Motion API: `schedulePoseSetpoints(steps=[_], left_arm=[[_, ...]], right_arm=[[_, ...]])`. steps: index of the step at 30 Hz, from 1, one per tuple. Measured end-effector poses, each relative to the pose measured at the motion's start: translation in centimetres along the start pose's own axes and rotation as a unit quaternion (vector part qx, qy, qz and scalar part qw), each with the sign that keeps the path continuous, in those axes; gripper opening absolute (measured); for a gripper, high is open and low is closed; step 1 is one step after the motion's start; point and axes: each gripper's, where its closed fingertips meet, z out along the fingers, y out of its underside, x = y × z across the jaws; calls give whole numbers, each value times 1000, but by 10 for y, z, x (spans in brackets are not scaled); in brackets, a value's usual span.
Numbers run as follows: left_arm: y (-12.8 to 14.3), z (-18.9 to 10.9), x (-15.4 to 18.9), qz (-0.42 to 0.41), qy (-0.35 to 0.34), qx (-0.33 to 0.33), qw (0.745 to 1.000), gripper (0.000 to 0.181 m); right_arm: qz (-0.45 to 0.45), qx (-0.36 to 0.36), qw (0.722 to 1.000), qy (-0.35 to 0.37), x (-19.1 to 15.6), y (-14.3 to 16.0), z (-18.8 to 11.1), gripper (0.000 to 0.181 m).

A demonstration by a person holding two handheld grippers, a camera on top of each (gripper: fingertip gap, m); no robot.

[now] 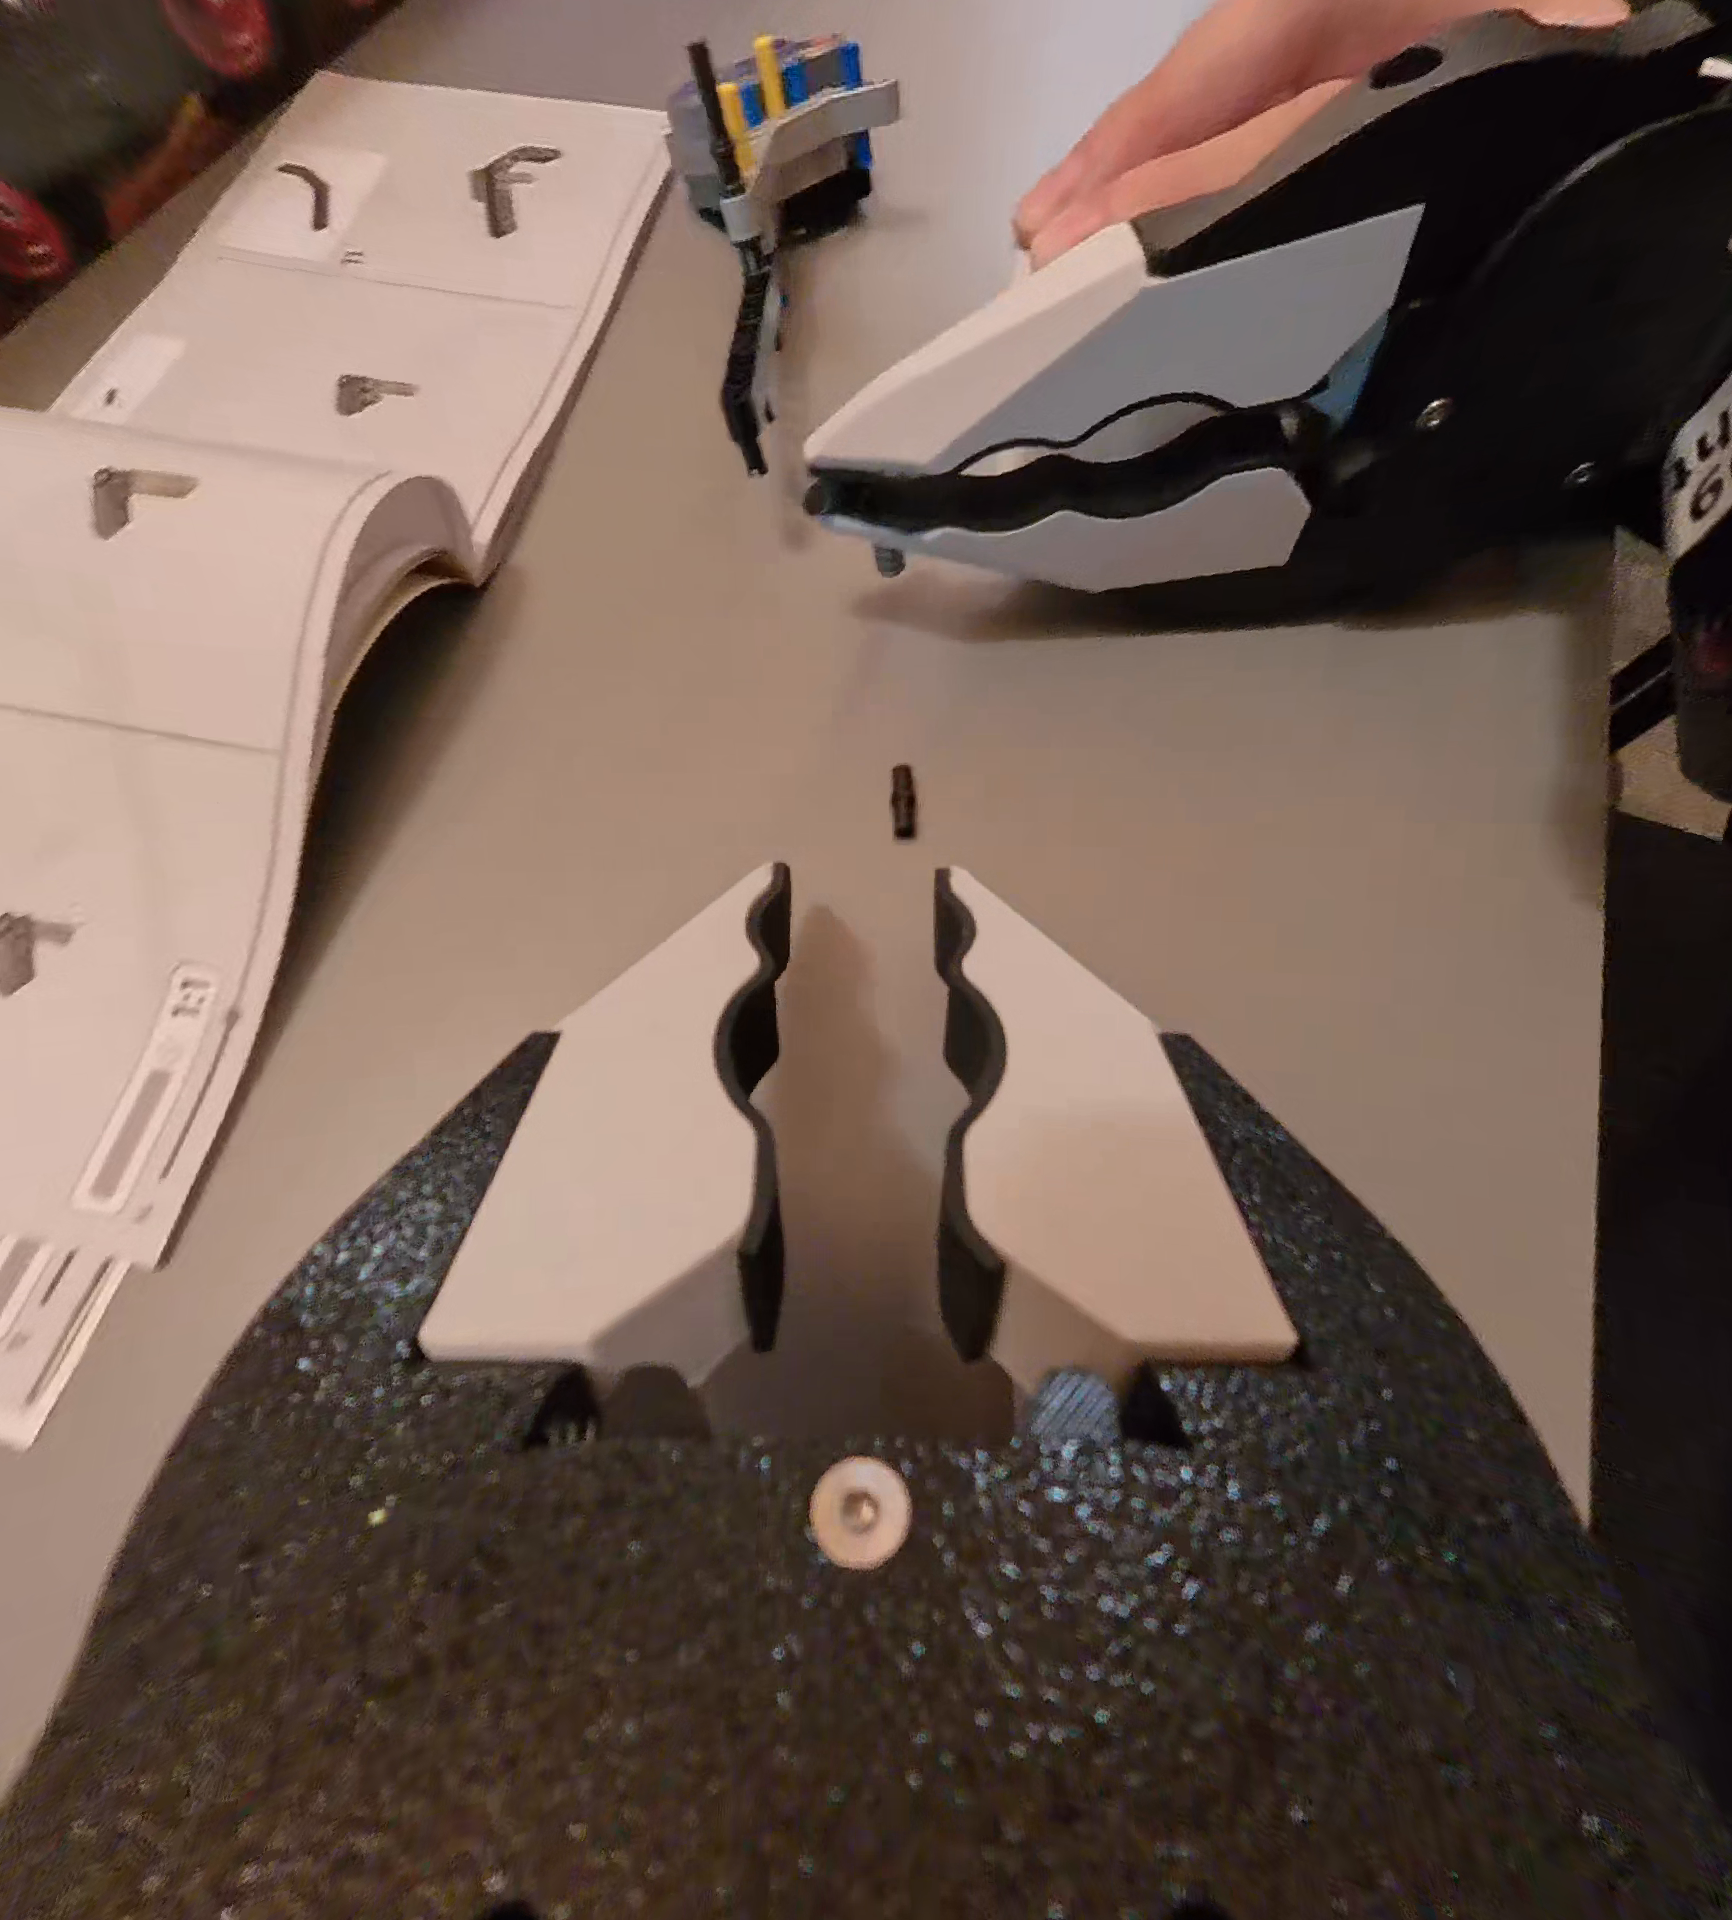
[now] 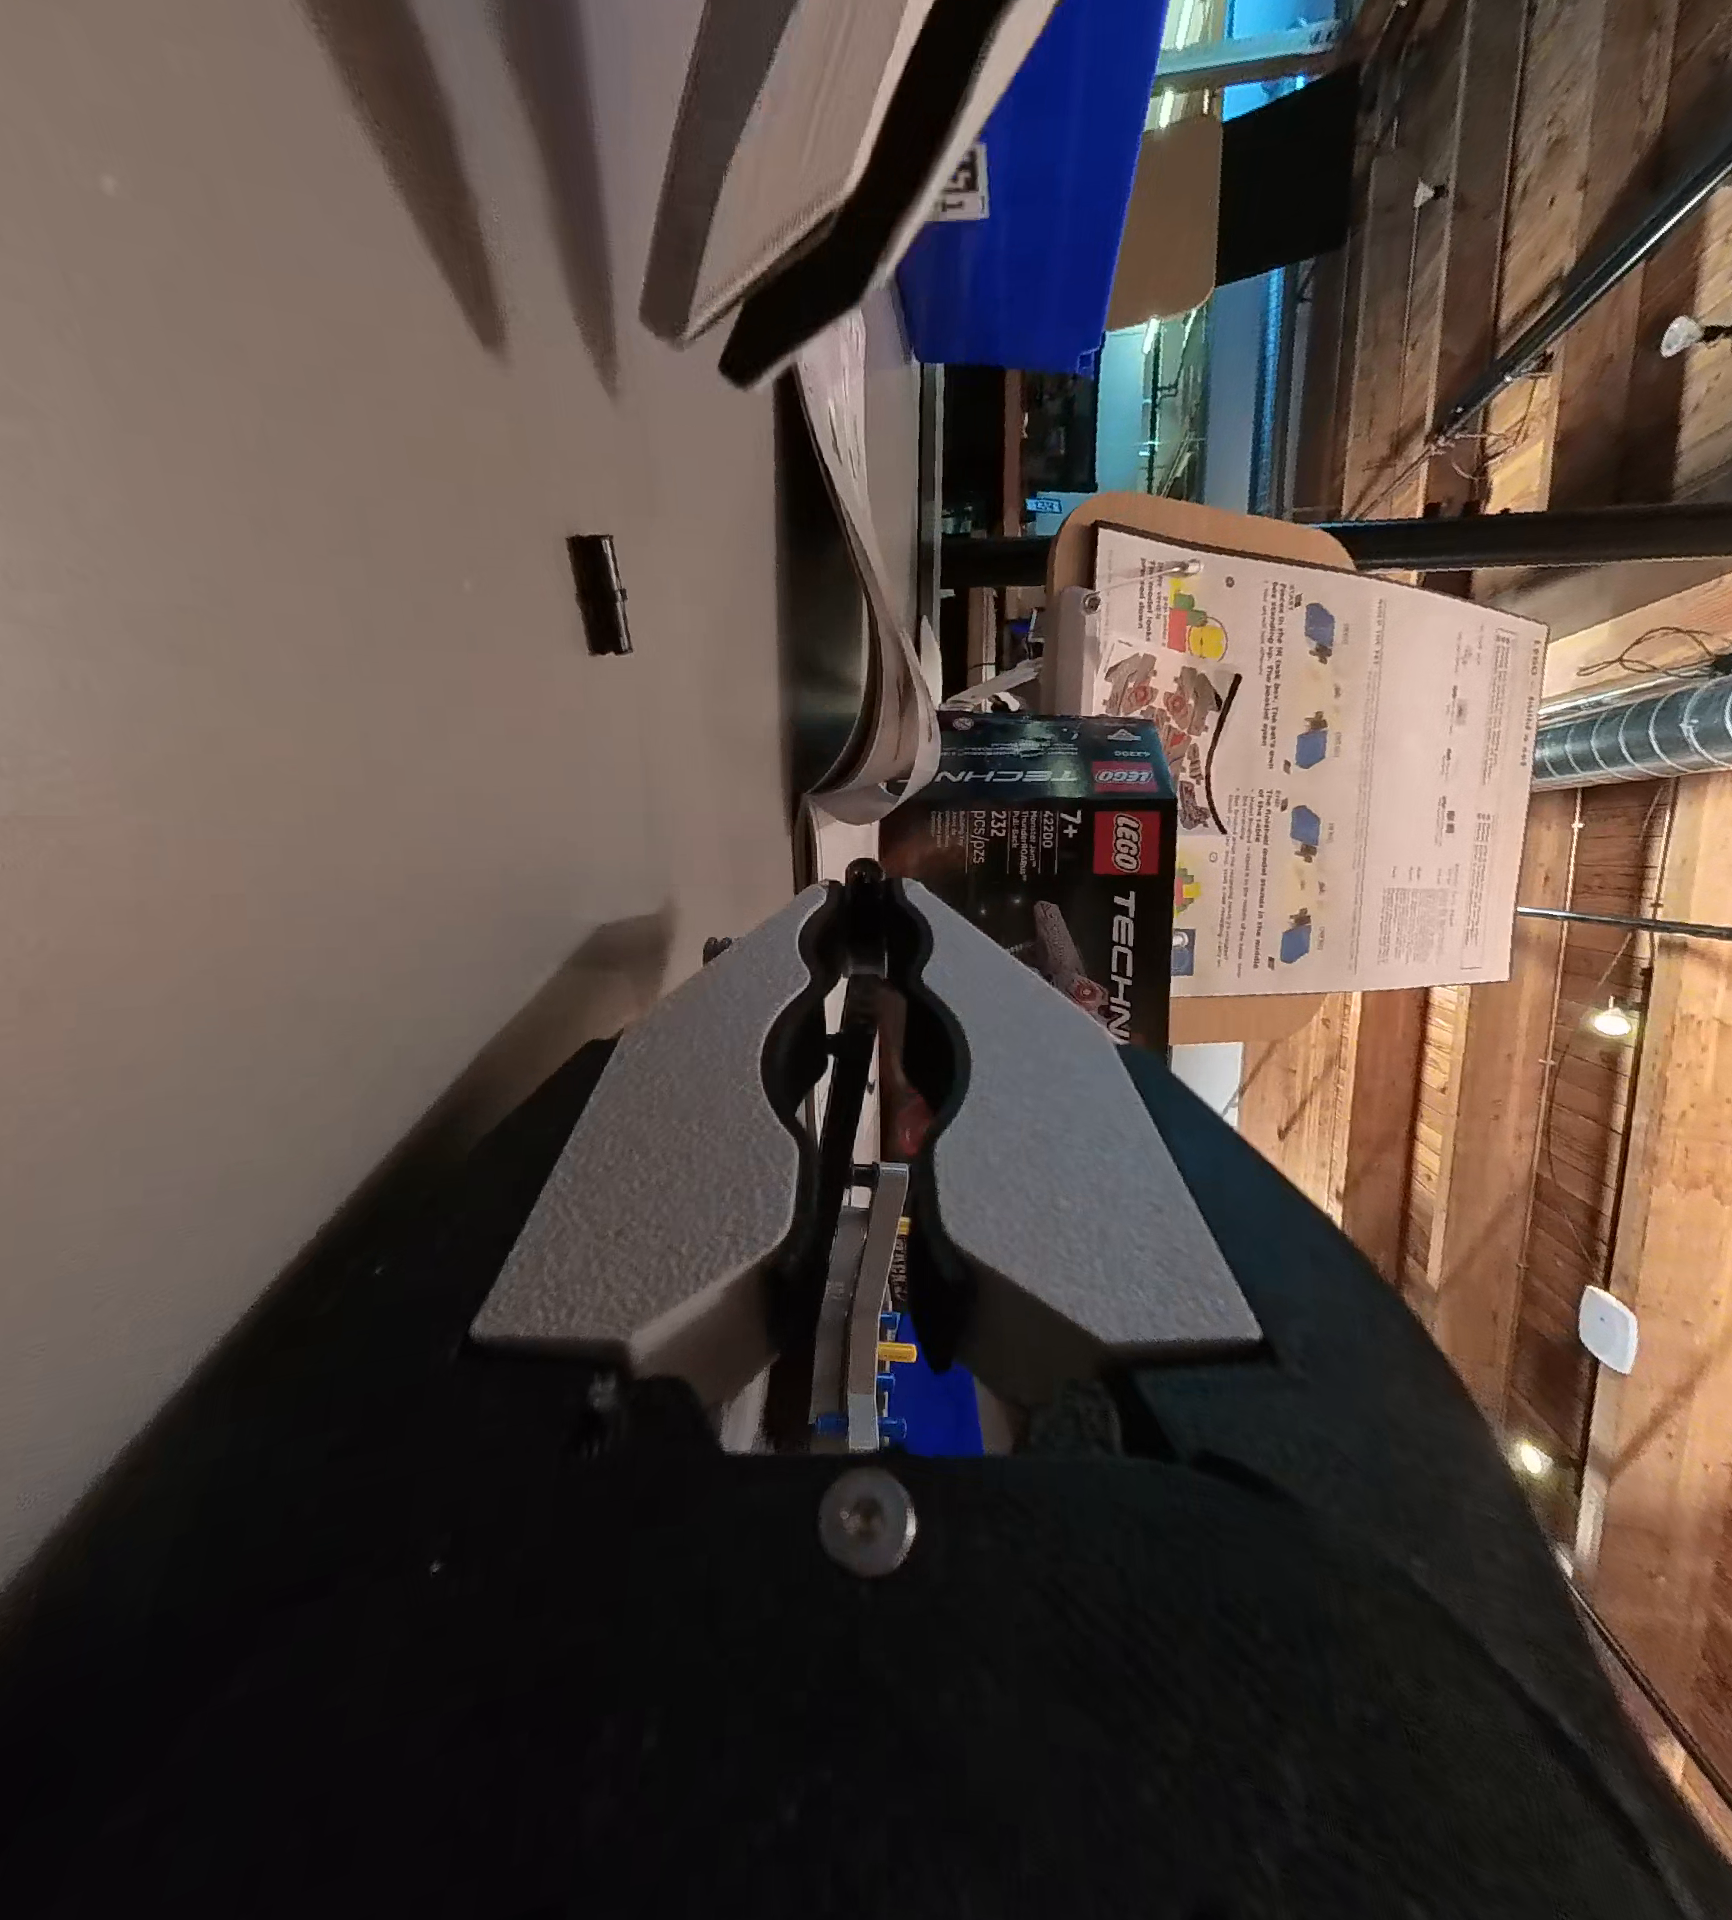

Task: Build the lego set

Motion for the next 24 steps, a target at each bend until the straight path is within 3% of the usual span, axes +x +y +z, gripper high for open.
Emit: schedulePoseSetpoints(steps=[6,13,15,19,24], left_arm=[[-1,26,10,35,-1,-46,998,23],[-6,36,15,33,-8,-54,998,5],[-11,39,10,10,-24,-47,999,3],[-39,39,5,-98,-16,35,994,3],[-46,44,-2,-144,-18,48,988,3]], right_arm=[[8,0,1000,-12,-4,1,0,5],[30,10,999,-26,-5,-1,-1,5],[24,7,999,-29,-7,0,-1,5],[12,1,1000,-28,-7,2,-1,5],[-12,5,1000,-9,-3,-1,-3,5]])
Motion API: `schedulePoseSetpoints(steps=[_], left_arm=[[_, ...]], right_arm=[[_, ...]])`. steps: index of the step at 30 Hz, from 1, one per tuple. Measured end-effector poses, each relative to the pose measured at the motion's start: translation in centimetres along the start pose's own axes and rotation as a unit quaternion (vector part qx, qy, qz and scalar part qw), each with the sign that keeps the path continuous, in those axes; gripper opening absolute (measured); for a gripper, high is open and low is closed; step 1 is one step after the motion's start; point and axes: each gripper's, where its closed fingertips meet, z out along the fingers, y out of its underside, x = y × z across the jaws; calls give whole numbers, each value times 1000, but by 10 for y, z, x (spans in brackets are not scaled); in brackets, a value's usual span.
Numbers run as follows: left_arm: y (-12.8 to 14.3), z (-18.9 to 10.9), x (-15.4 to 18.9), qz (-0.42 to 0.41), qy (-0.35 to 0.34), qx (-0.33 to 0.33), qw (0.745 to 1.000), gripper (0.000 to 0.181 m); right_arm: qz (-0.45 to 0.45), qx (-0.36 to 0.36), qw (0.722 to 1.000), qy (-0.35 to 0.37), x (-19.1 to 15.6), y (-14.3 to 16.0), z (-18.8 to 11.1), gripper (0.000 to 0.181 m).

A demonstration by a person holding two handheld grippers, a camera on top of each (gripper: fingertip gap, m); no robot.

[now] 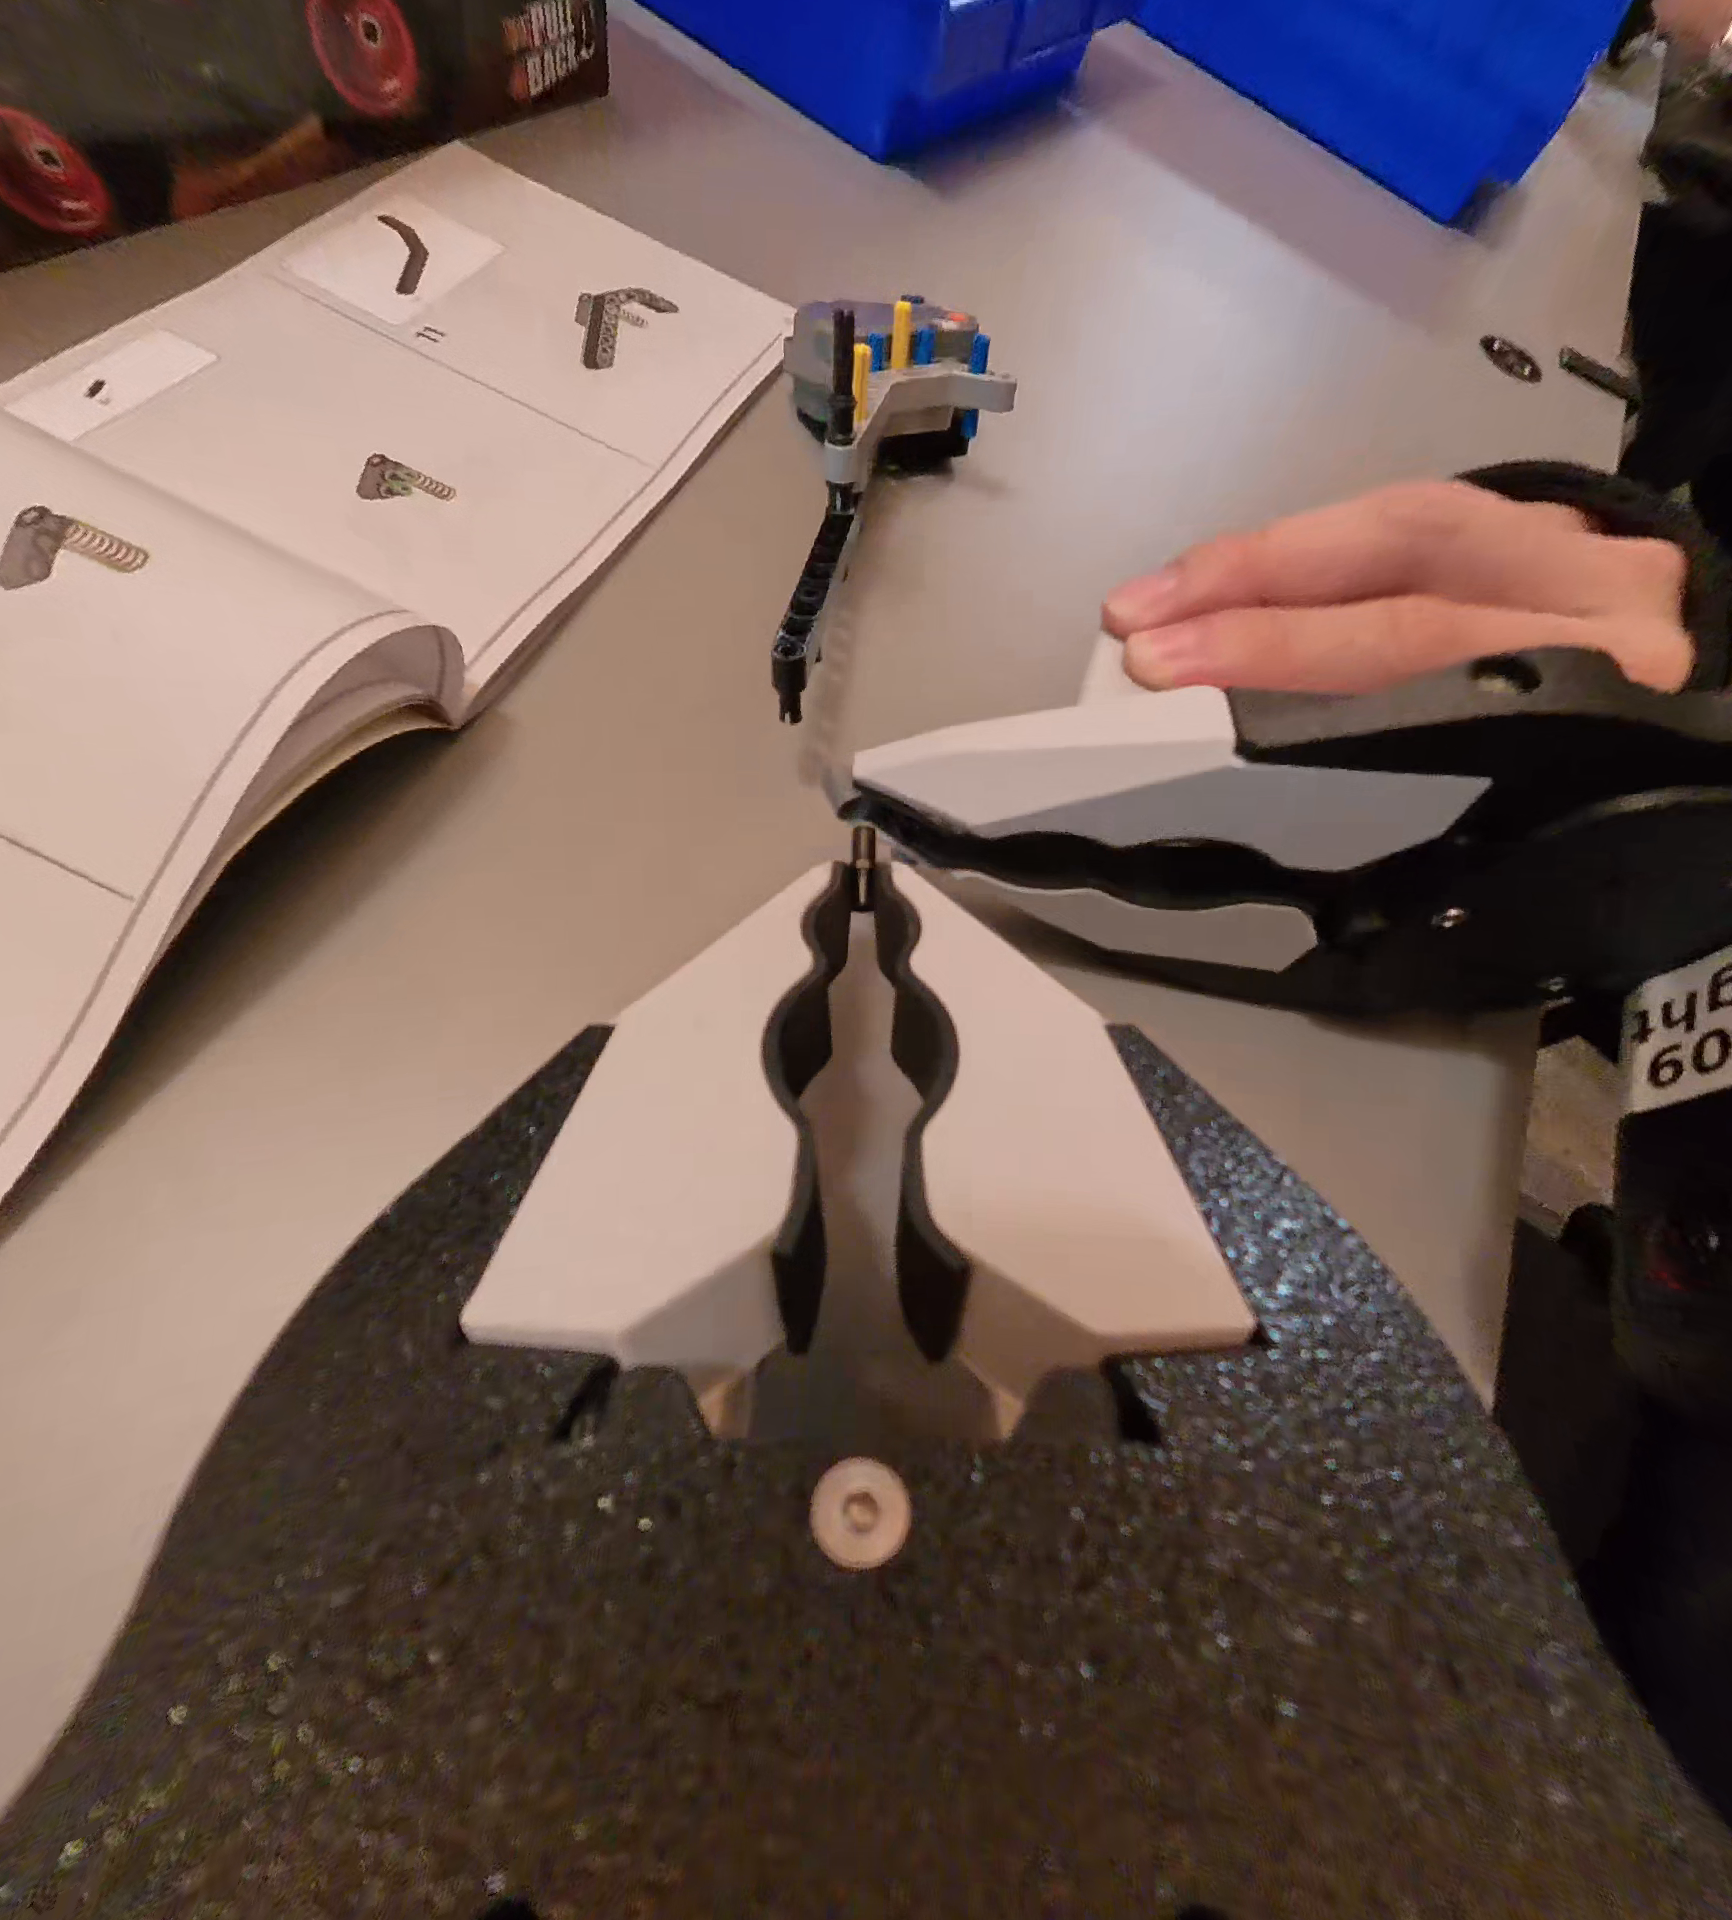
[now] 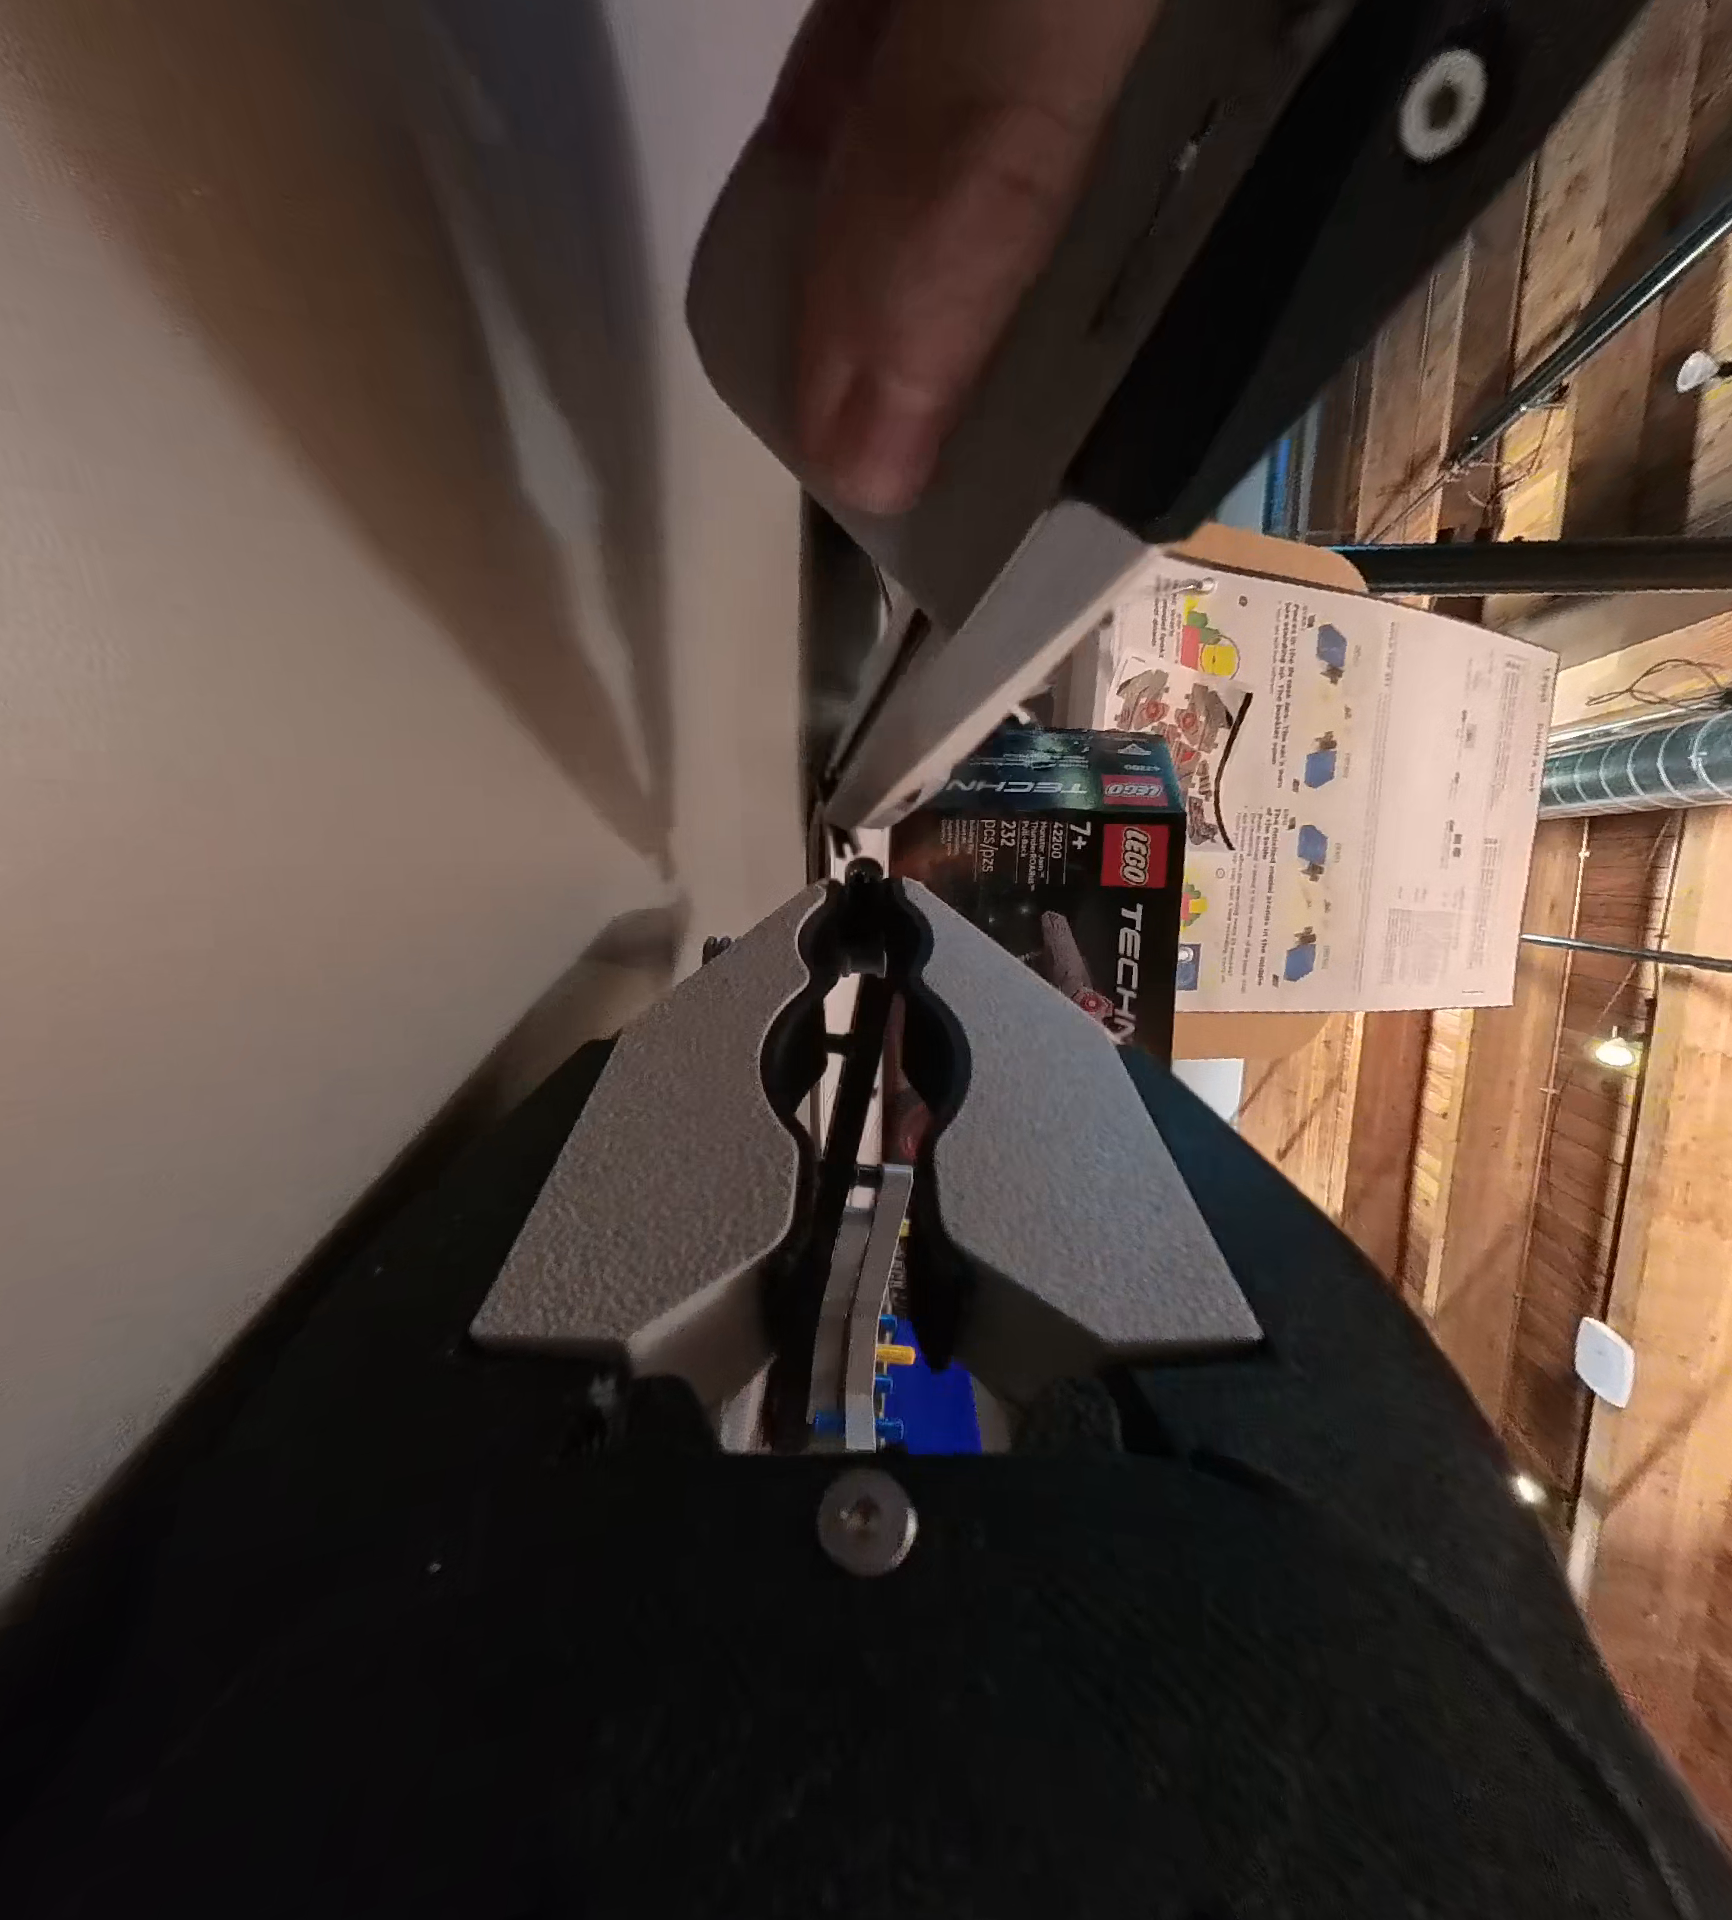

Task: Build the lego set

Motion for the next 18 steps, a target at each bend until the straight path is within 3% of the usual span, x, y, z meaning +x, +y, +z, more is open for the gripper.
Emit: schedulePoseSetpoints(steps=[11,18], left_arm=[[-6,1,-1,-84,37,21,996,3],[-17,0,4,-218,107,81,967,3]], right_arm=[[-31,-6,999,16,1,-1,0,6],[-33,-26,998,45,12,4,-4,5]])
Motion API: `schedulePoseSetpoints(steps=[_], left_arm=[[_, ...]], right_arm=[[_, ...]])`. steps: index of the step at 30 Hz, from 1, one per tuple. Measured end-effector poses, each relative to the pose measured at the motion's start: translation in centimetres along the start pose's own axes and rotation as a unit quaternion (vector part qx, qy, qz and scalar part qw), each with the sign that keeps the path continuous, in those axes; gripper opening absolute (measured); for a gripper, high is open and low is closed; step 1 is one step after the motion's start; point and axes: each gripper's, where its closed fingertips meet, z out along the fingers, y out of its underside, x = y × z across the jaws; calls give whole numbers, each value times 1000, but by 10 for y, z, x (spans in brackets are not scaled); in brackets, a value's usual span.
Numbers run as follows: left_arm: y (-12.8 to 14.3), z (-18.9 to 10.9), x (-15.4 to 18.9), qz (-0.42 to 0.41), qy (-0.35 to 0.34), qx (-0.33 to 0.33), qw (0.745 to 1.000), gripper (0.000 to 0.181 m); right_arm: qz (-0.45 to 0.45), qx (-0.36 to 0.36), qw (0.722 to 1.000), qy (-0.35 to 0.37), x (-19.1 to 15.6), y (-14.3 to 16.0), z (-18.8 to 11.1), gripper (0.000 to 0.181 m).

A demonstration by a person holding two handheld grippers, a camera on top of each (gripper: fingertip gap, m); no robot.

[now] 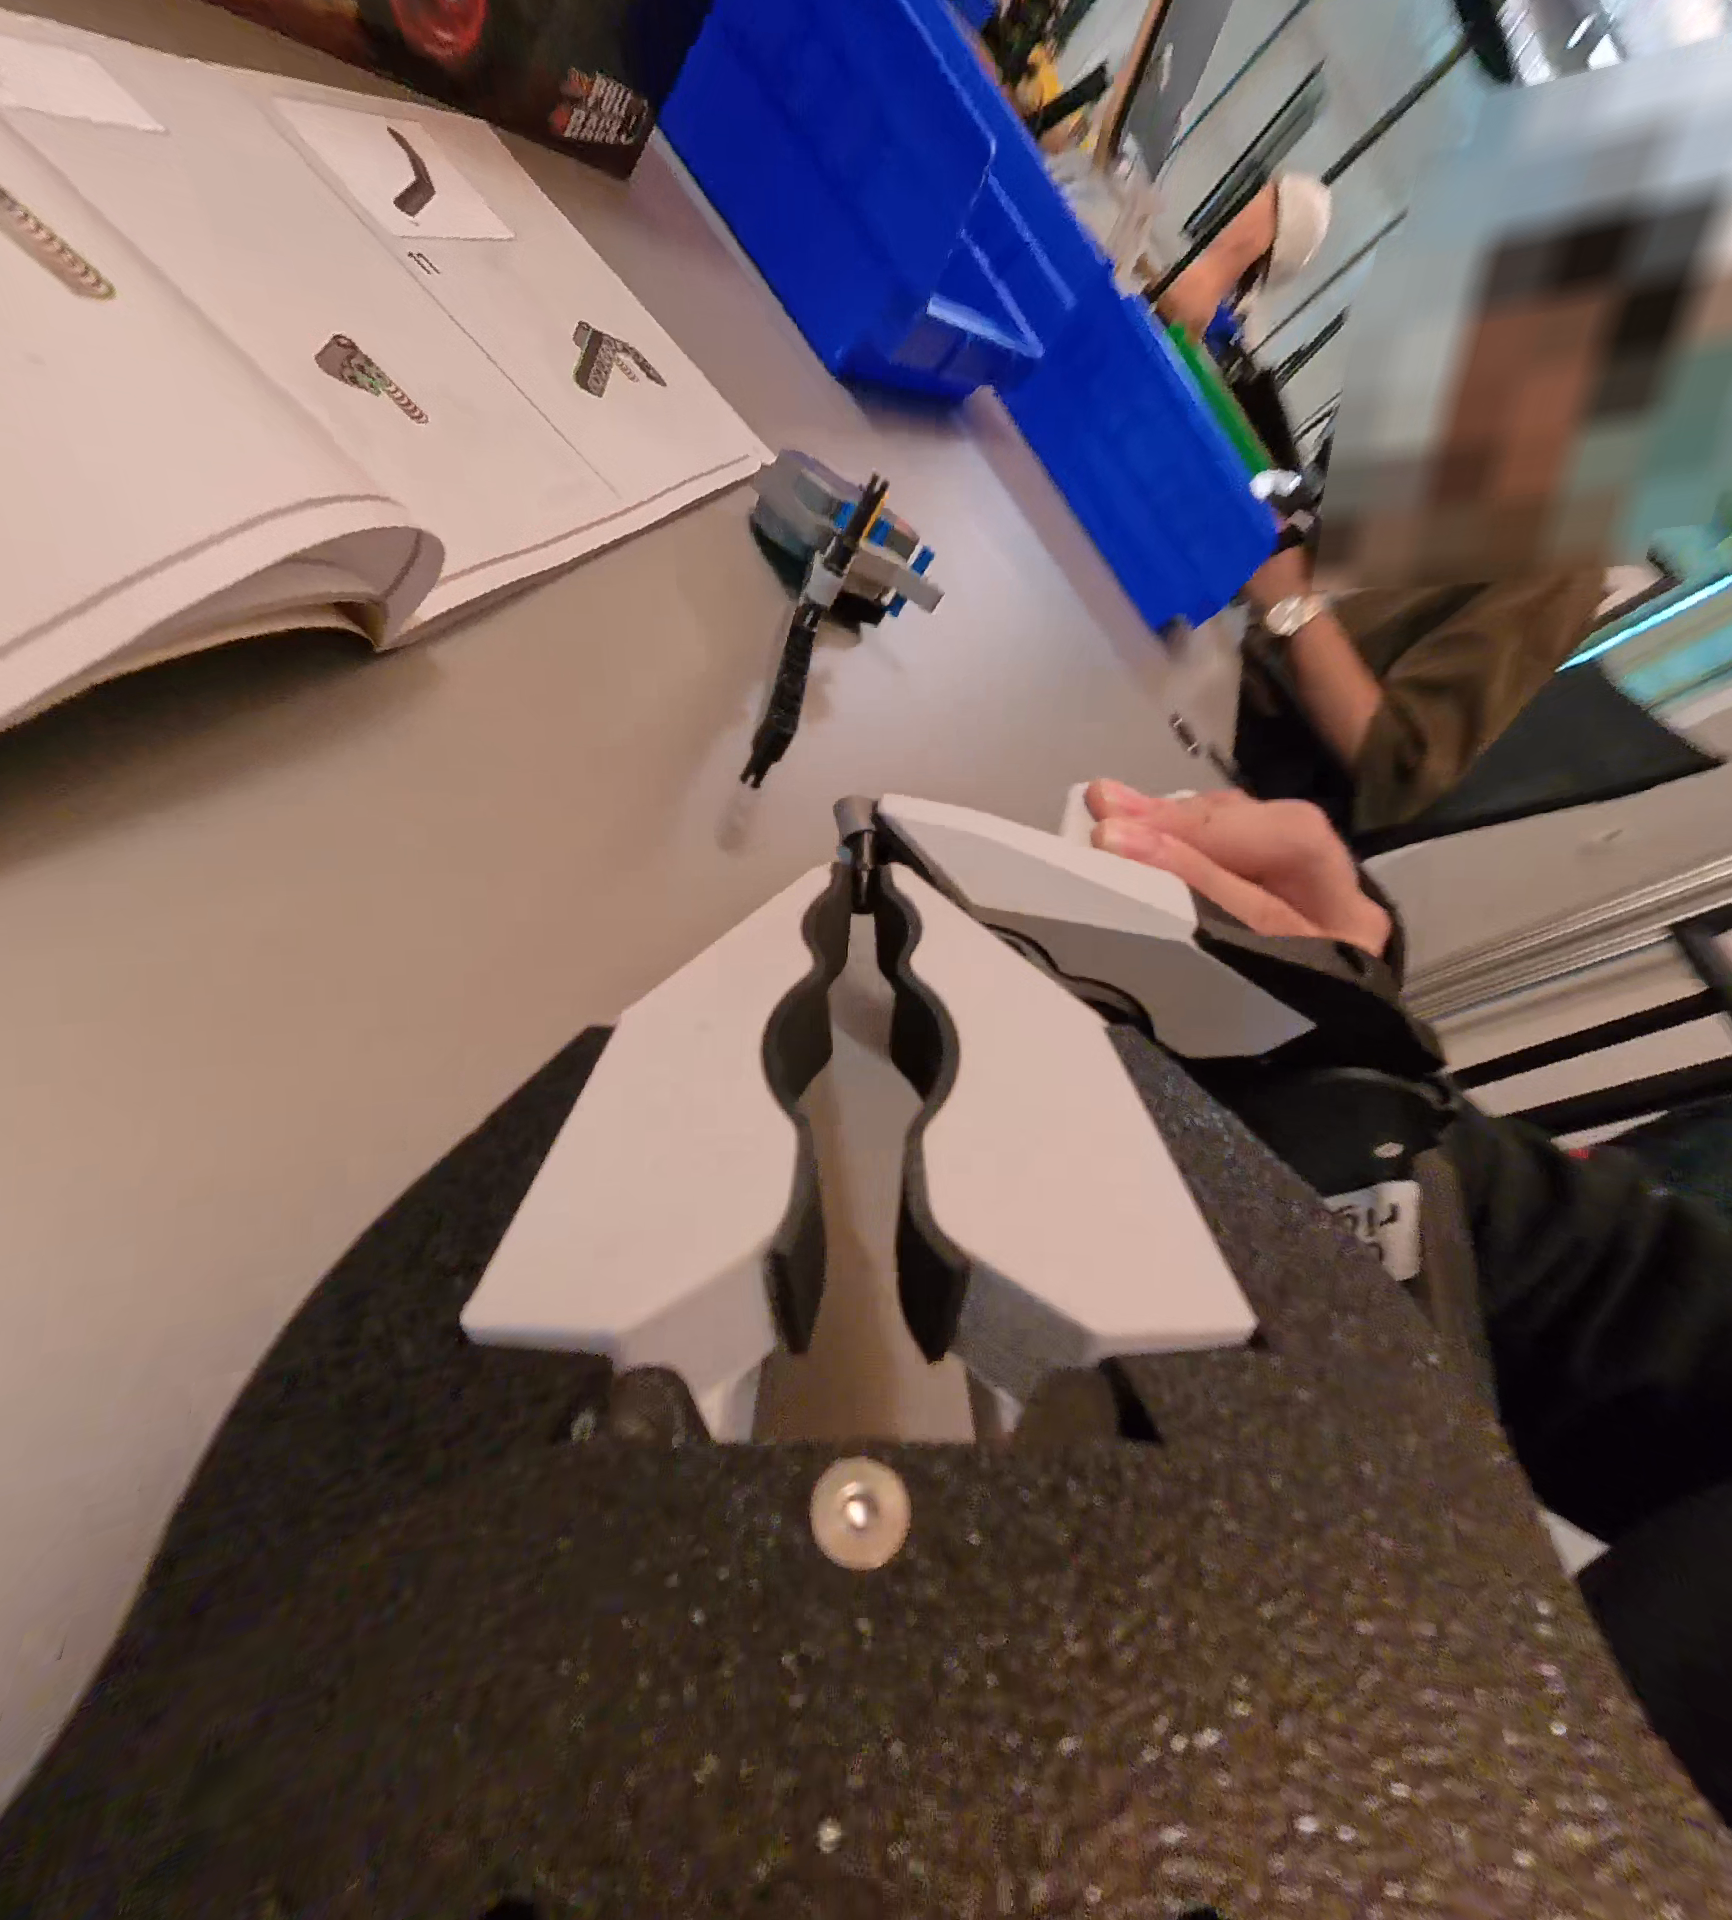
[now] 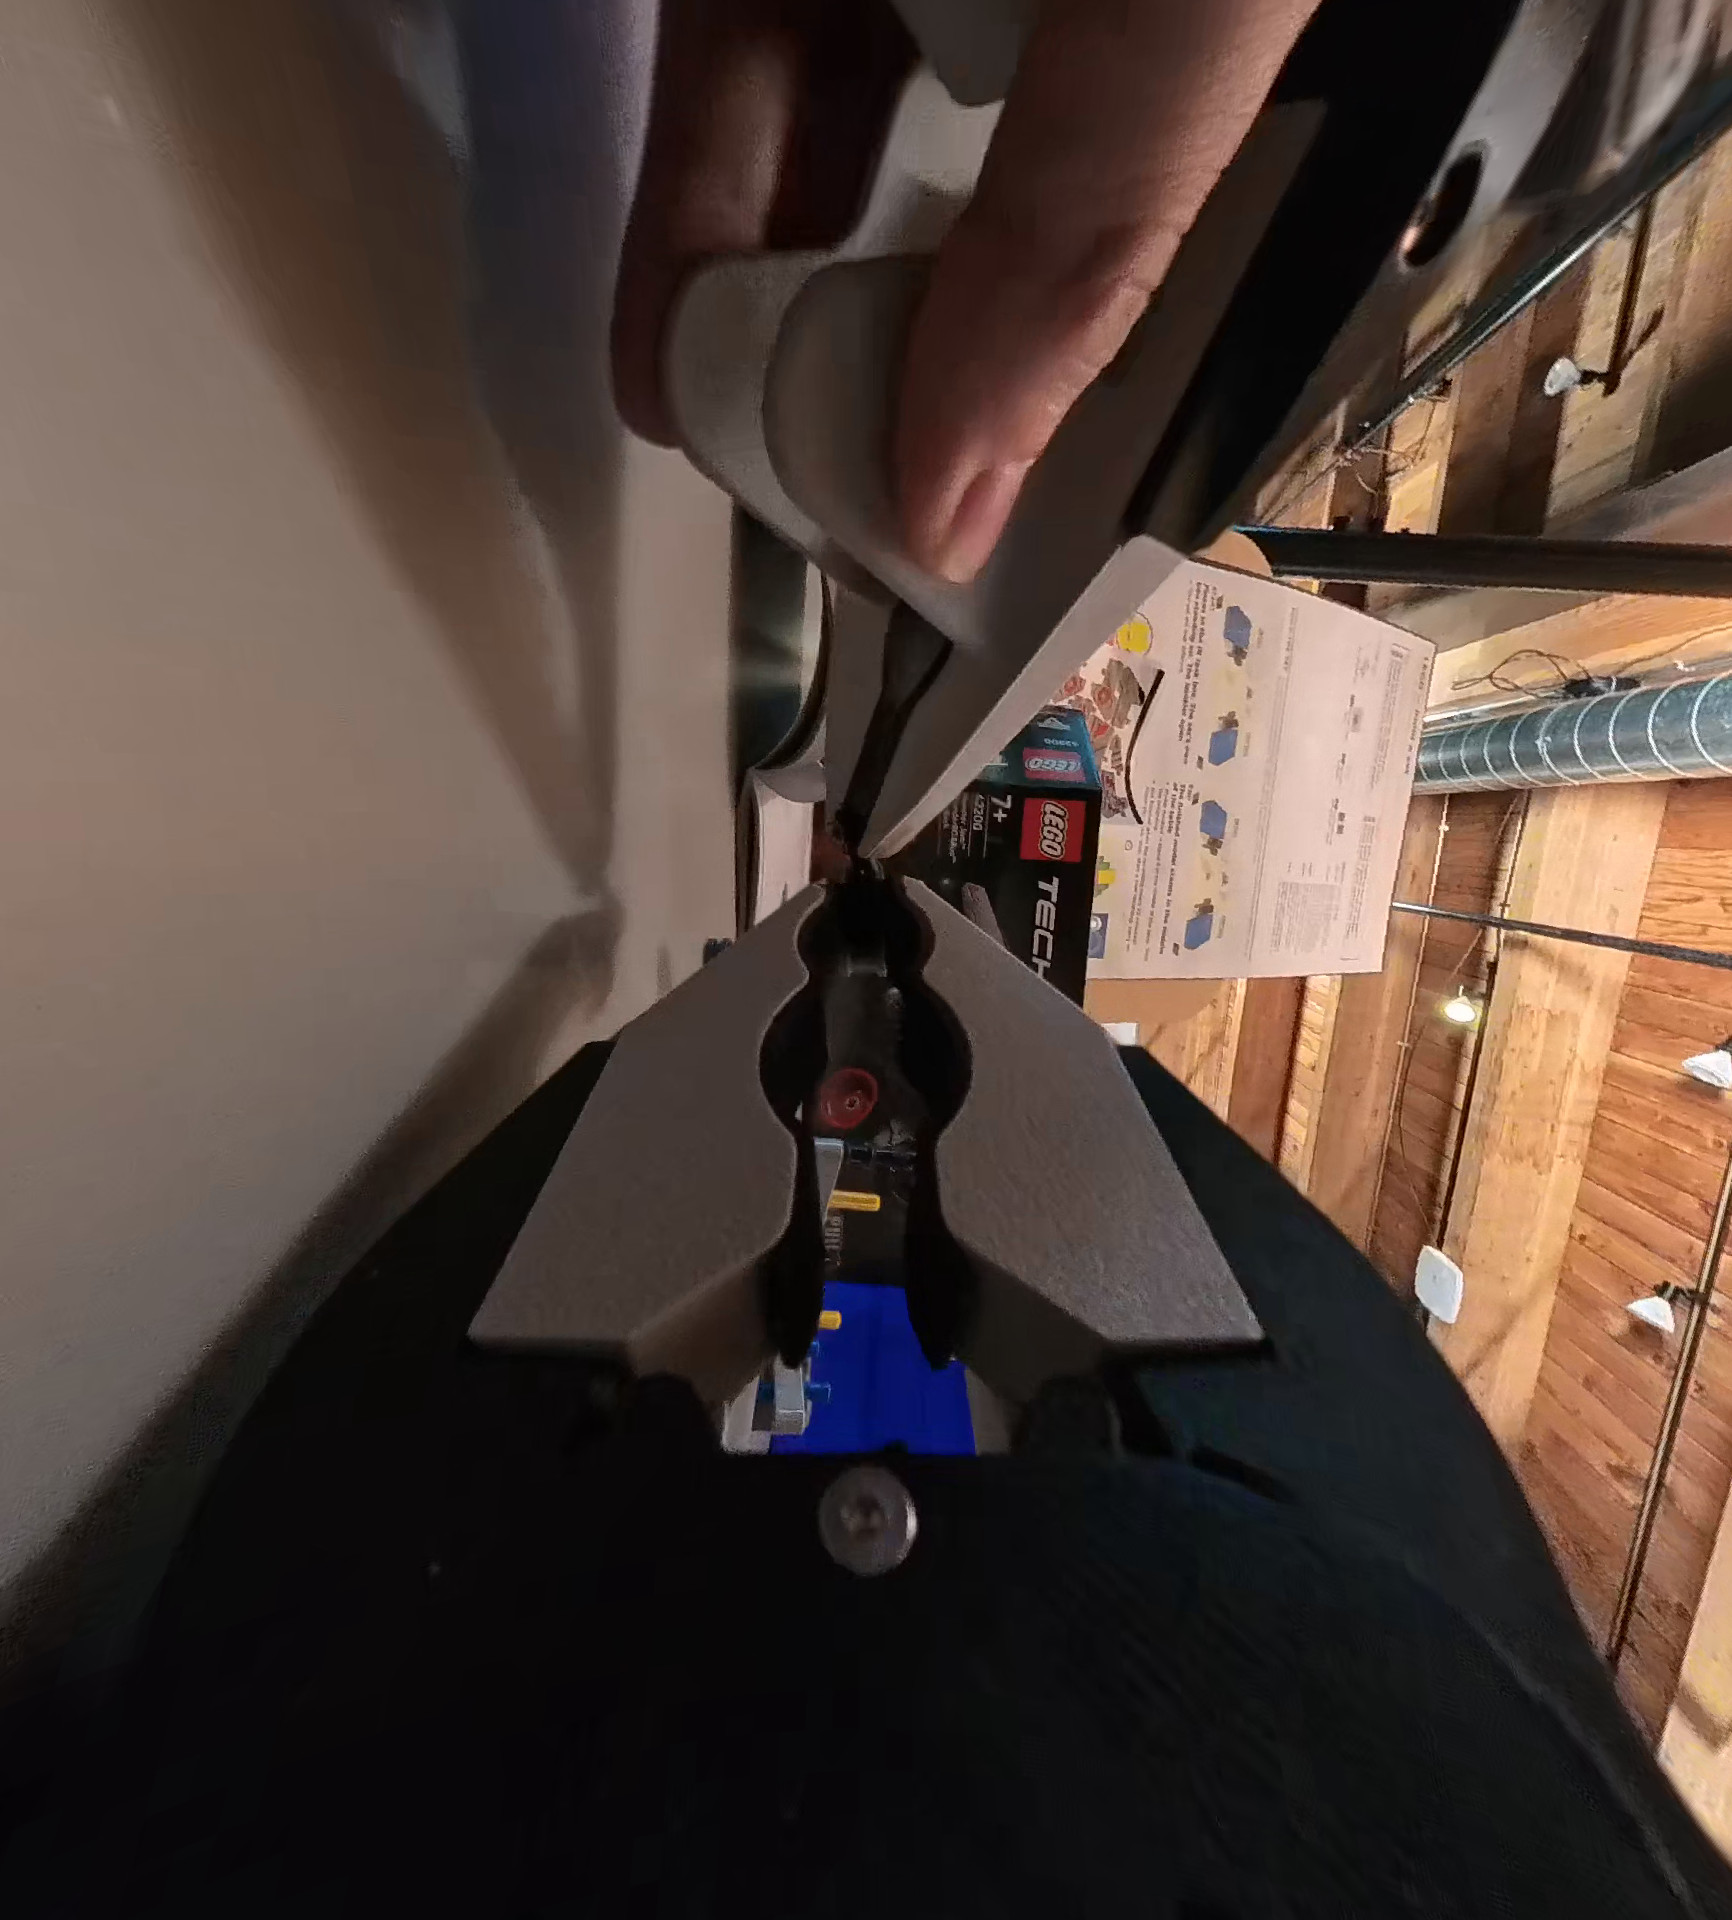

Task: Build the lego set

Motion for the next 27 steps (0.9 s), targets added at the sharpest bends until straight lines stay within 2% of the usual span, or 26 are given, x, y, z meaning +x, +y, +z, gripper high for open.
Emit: schedulePoseSetpoints(steps=[4,8,16,19,24,27], left_arm=[[-4,1,5,-87,59,34,994,3],[-8,3,9,-111,70,58,990,3],[-11,-1,16,-227,152,73,959,2],[-8,-1,14,-226,141,67,962,2],[-2,3,5,-125,58,47,989,2],[0,3,4,-113,47,42,992,2]], right_arm=[[-4,-11,1000,17,6,3,-1,5],[0,-21,999,30,11,7,-3,5],[-32,-17,998,60,18,5,-8,4],[-46,-15,997,55,14,4,-8,4],[-49,-16,998,24,4,4,-6,4],[-50,-14,998,18,2,4,-7,4]])
